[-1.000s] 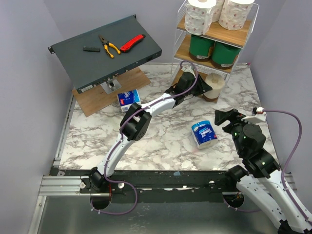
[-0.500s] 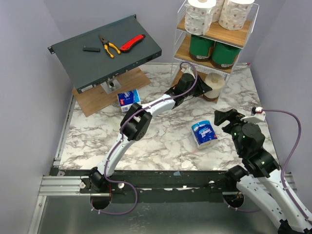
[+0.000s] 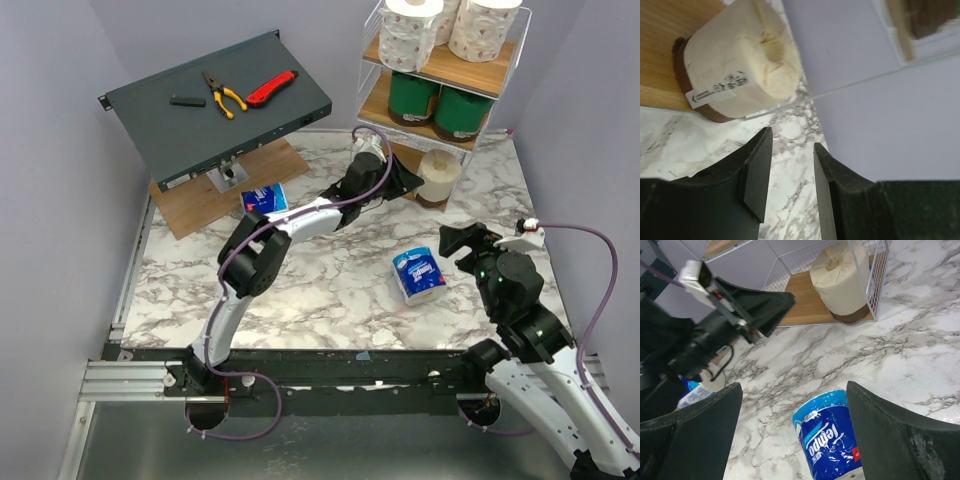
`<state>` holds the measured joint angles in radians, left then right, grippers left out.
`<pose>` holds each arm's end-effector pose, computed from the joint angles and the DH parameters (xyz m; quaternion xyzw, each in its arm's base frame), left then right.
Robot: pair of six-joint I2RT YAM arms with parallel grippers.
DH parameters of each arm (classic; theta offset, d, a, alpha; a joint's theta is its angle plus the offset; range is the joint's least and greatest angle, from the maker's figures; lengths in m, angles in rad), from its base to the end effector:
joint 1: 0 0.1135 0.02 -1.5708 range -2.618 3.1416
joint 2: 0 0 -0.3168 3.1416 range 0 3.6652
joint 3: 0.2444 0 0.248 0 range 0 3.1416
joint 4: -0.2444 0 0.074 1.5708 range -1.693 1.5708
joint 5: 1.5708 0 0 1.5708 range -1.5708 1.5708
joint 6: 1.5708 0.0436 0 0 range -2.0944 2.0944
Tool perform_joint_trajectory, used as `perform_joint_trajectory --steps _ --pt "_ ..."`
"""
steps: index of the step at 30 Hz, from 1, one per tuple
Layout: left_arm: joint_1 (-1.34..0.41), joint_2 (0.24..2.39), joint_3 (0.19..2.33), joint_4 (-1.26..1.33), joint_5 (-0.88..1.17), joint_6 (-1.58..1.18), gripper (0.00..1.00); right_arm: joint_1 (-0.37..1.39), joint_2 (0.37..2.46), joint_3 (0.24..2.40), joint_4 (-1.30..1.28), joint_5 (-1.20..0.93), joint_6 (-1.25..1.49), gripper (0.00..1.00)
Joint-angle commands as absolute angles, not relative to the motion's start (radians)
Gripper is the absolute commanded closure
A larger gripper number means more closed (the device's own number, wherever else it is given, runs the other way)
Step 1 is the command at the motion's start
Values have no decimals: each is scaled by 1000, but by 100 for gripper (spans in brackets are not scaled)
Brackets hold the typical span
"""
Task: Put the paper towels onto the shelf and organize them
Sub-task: Place the paper towel on the shelf, then adjust the paper towel at the center of the board.
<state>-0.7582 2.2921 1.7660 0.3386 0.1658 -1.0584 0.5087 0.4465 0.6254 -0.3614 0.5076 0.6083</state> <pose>0.4179 -0.4057 0.2606 -0.0626 0.7668 -0.5404 0.3407 0.0720 0.0159 0.3318 0.1975 0.7351 0.1645 0.6274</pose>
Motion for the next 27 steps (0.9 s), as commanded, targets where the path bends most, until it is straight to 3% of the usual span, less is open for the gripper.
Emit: perform_joint_trajectory --steps 1,18,22,27 --pt "-752 2088 1619 465 115 -986 61 506 465 654 -372 500 608 11" --pt "-814 1437 787 426 -203 -787 50 506 663 715 -507 420 747 2" --pt "-824 1315 683 372 -206 -767 42 506 742 709 -578 433 816 1" --pt "-832 1174 574 327 -200 -756 39 506 745 684 -591 417 881 0"
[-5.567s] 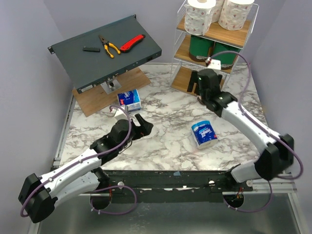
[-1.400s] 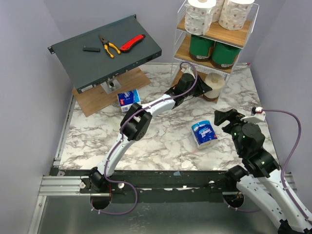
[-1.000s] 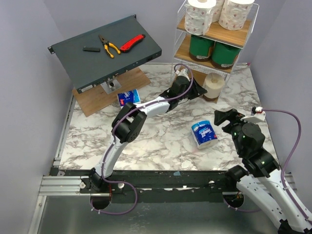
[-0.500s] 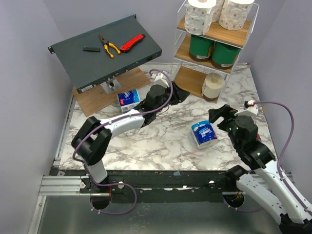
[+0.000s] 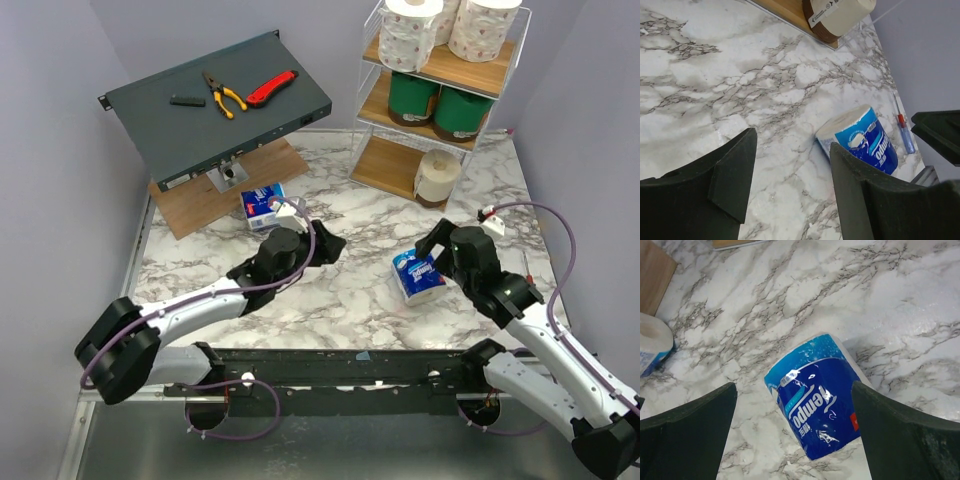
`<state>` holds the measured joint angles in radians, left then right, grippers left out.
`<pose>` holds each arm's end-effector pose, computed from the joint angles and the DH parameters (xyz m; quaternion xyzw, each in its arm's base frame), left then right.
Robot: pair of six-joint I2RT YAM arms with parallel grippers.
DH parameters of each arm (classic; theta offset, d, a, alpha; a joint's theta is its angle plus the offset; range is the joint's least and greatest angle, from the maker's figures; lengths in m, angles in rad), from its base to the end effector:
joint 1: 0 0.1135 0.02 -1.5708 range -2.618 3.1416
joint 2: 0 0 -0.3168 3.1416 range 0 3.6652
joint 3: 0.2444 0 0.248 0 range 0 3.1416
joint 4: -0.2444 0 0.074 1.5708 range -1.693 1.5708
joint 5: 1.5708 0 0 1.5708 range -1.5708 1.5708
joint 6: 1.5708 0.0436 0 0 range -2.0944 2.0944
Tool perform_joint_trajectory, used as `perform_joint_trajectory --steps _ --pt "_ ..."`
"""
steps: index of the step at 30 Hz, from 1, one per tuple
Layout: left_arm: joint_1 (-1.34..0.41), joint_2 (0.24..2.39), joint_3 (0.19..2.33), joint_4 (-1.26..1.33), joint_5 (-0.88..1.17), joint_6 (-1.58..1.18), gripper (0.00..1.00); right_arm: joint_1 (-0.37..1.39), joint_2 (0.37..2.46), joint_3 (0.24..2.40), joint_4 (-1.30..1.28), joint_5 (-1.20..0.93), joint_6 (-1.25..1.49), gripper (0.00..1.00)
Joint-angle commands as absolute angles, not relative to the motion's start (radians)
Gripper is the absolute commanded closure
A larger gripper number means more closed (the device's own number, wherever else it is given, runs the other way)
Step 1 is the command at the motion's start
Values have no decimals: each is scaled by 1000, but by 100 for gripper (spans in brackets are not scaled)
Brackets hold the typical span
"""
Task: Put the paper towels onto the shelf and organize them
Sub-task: Adjust the paper towel at the center of the board.
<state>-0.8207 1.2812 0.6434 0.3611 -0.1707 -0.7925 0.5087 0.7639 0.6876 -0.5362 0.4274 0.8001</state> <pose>0.1902 -0.1933 0.2901 -0.0402 0.7956 -0.3866 0.4647 0.1212 0.0469 0.3088 0.2226 0.8438 0.1249 0.4720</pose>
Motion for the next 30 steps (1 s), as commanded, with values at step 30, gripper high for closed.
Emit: perform_joint_trajectory --steps 30 --pt "-832 970 292 462 -150 -794 40 505 908 585 -371 309 805 3"
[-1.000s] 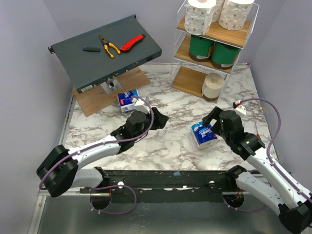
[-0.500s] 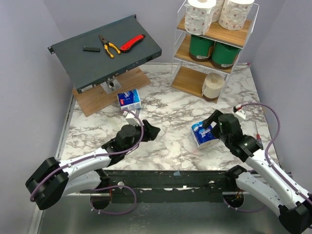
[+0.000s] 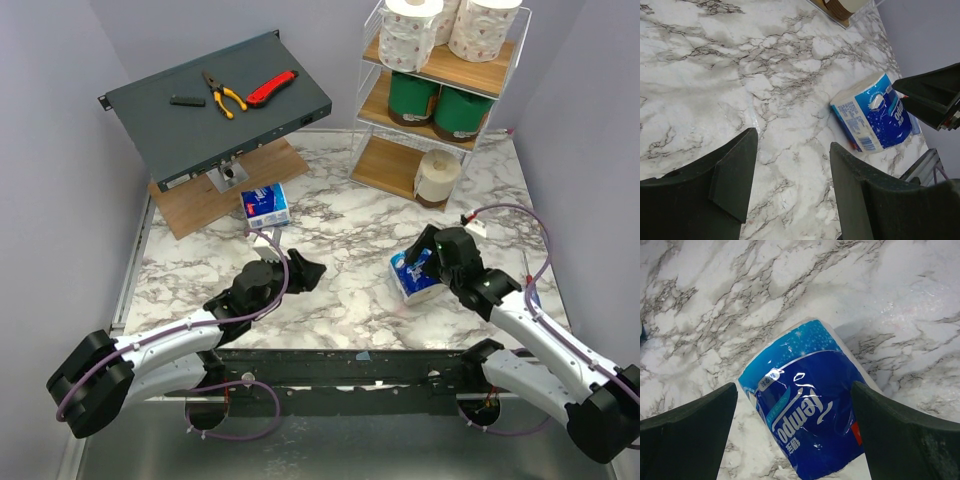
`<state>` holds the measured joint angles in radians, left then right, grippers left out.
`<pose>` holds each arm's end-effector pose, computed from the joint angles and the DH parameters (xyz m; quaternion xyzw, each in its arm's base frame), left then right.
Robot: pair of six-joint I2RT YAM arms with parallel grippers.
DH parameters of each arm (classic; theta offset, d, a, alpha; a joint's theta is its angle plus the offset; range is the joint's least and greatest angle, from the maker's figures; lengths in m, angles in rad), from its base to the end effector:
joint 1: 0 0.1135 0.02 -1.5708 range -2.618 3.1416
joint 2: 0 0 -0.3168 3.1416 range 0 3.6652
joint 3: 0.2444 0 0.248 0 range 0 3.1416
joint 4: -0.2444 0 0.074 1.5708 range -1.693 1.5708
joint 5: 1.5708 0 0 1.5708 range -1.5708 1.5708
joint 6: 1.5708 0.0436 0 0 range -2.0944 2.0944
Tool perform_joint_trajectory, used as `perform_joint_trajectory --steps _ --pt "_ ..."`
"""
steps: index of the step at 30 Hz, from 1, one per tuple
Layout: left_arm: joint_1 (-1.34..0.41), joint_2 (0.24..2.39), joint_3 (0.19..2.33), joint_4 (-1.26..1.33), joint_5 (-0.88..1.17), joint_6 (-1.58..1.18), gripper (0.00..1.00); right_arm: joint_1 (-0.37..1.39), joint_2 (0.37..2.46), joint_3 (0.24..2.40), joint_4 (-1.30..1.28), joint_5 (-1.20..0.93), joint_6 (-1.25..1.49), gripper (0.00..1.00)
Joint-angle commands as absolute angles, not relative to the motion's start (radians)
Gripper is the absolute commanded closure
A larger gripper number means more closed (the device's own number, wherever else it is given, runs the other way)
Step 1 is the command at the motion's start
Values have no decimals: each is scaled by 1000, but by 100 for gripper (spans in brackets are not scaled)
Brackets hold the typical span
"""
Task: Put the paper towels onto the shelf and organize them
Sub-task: Adjust the paper towel at the center of the board.
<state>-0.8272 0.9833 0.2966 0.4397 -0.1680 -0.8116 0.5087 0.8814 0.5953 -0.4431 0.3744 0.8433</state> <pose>0.1286 -0.1290 0.2424 -0.0454 0.7864 -0.4024 0.4665 0.1403 0.0600 0.2713 0.2243 0.8716 0.1186 0.4194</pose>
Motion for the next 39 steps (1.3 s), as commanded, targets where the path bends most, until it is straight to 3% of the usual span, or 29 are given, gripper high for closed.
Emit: perform_joint_trajectory --steps 1,8,19,32,39 --pt "-832 968 291 462 -150 -790 40 505 915 585 -361 300 790 3" --pt "-833 979 290 469 -146 -780 40 505 987 593 -313 213 712 6" --pt "-833 956 272 456 -153 -784 40 530 1187 626 -124 -103 583 11" --pt "-833 789 227 305 -310 -810 40 718 1383 724 -10 -130 666 11" --pt "-833 699 206 247 -359 -806 40 719 1268 759 -88 42 691 8"
